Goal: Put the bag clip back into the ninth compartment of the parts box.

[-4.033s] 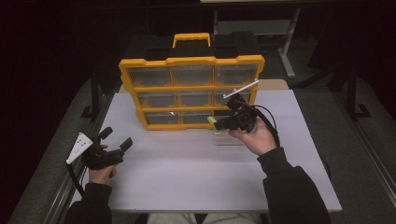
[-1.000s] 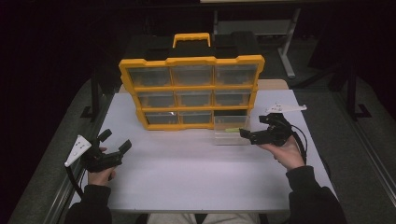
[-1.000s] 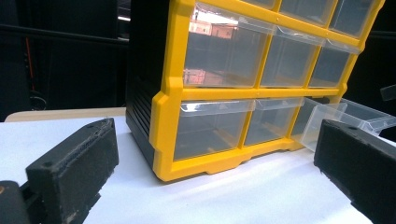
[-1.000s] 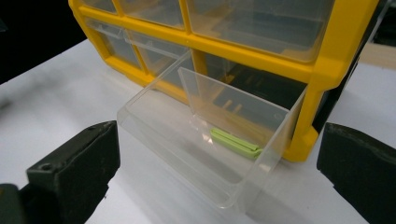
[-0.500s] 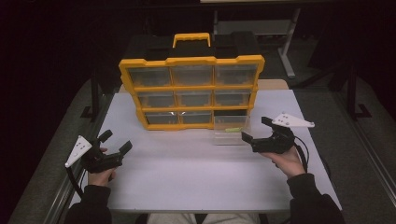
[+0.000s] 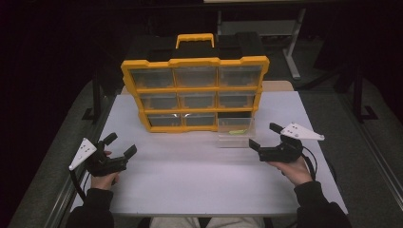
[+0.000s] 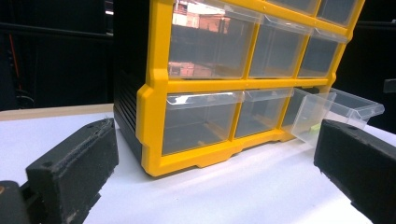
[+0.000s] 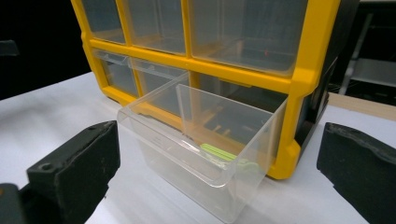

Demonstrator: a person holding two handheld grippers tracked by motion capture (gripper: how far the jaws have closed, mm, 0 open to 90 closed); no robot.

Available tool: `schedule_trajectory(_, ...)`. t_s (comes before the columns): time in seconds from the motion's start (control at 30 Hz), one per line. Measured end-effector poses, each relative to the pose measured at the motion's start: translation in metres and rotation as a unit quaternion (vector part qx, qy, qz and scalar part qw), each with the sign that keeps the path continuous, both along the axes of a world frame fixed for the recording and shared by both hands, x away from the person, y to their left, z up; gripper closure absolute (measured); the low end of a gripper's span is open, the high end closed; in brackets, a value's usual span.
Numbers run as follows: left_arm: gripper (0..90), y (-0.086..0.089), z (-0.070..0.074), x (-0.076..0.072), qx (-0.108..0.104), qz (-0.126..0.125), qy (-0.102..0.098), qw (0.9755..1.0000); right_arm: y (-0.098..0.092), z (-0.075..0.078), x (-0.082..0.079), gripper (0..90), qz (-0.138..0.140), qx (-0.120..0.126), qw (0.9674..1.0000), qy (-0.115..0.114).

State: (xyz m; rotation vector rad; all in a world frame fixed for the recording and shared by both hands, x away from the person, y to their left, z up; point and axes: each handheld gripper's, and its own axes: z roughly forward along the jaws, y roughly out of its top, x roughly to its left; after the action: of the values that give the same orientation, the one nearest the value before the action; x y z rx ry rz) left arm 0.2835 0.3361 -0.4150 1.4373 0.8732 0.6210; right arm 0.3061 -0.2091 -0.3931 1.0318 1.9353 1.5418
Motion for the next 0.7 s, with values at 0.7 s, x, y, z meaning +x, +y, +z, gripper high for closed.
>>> schedule_trajectory(0.7, 0.0, 0.001, 0.001, -0.003, -0.007, 0.004, -0.004, 1.0000, -0.008, -0.028, -0.022, 0.0, -0.024, -0.015, 0.9991, -0.032)
